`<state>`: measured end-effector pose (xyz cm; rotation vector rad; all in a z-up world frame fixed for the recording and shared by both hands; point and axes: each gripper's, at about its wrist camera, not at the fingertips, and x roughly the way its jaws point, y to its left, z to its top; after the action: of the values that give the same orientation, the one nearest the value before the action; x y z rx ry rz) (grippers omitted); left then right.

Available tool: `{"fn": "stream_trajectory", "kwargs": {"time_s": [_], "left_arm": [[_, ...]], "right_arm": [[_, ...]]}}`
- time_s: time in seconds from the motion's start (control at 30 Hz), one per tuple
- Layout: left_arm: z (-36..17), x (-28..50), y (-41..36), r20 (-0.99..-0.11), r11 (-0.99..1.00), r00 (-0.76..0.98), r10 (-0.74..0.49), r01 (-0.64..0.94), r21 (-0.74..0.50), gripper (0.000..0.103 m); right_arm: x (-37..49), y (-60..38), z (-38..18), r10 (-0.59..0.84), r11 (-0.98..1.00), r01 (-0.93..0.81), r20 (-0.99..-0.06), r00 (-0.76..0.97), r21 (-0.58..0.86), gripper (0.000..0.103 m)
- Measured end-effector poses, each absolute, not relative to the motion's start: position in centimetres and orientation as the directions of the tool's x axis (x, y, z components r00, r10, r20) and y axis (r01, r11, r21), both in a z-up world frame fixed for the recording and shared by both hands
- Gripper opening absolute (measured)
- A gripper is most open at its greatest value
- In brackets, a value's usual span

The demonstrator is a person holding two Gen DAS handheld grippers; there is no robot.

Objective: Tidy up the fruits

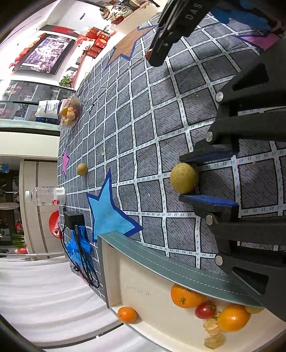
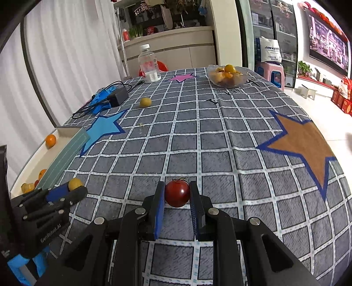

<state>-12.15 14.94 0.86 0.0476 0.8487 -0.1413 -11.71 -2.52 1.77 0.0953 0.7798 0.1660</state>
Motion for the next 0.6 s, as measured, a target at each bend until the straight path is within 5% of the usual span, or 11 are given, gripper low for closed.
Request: {"fn": "stream_trajectory", "kwargs": {"time_s": [0.6], "left_arm": [[0.8,-12.1,14.8,-0.751,0.990,0.653,-0.099,0.143,-0.006,0.031]], "right_arm": [[-11.9,-4.5,0.5,0.280,0.951,-0.096,-0.683,0.675,0.295,0.022]]}}
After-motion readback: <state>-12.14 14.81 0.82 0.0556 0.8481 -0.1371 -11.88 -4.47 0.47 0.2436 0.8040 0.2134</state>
